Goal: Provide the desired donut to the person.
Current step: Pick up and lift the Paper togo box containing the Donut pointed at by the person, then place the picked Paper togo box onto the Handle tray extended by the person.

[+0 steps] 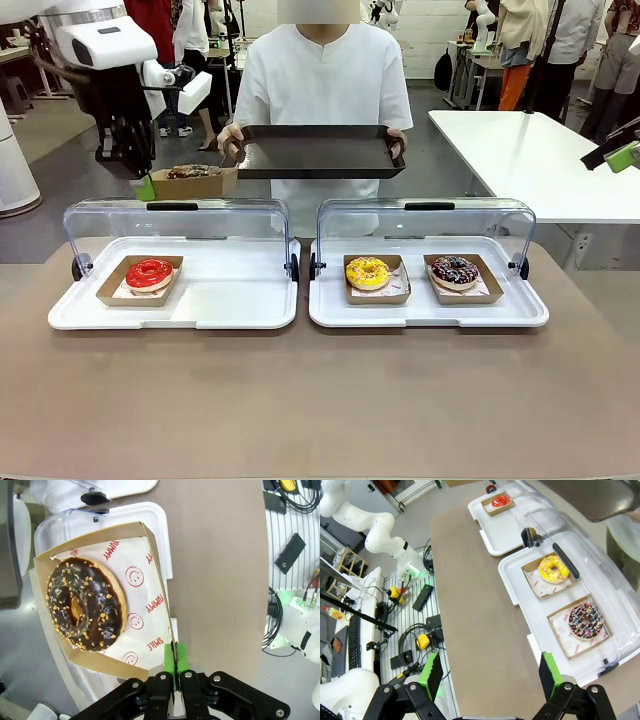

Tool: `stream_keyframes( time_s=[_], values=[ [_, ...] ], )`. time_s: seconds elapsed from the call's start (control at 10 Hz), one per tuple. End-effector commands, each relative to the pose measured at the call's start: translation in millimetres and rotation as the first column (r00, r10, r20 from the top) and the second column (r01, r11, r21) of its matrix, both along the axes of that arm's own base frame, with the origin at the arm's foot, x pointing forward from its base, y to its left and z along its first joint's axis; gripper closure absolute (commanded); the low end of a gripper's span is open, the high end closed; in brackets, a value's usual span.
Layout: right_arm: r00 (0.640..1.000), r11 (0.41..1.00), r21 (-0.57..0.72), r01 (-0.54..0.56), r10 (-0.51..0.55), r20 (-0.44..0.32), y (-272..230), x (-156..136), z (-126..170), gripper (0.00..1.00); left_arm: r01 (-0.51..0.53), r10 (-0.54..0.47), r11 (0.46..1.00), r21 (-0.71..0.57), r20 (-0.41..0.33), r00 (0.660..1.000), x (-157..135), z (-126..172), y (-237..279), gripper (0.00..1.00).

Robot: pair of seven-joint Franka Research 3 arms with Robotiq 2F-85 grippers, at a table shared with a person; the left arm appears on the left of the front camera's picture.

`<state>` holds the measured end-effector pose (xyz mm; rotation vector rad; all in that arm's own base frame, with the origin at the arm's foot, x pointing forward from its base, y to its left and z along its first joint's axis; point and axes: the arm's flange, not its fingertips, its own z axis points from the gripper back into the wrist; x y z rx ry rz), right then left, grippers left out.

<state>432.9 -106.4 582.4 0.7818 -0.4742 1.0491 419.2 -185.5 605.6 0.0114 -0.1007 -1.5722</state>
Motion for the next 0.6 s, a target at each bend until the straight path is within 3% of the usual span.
stream_keyframes(
  time_s=[0.0,0.1,0.5],
  values=[
    [1.000,1.000,0.000,0.005,-0.005,-0.004,0.6,0.4,1.3,0.00,-0.012,0.012,1.000,-0.005,-0.035,0.999,19.4,-2.3,-2.1,1.00],
    [1.000,1.000,0.000,0.005,-0.005,-0.004,0.6,0.4,1.3,0.00,0.021,-0.021,1.000,0.004,-0.017,1.000,17.9,-11.5,0.6,1.00],
    [1.000,1.000,0.000,0.005,-0.005,-0.004,0.6,0.4,1.3,0.00,-0.005,0.005,1.000,-0.003,-0.011,1.000,11.5,-3.4,-0.5,1.00]
  ],
)
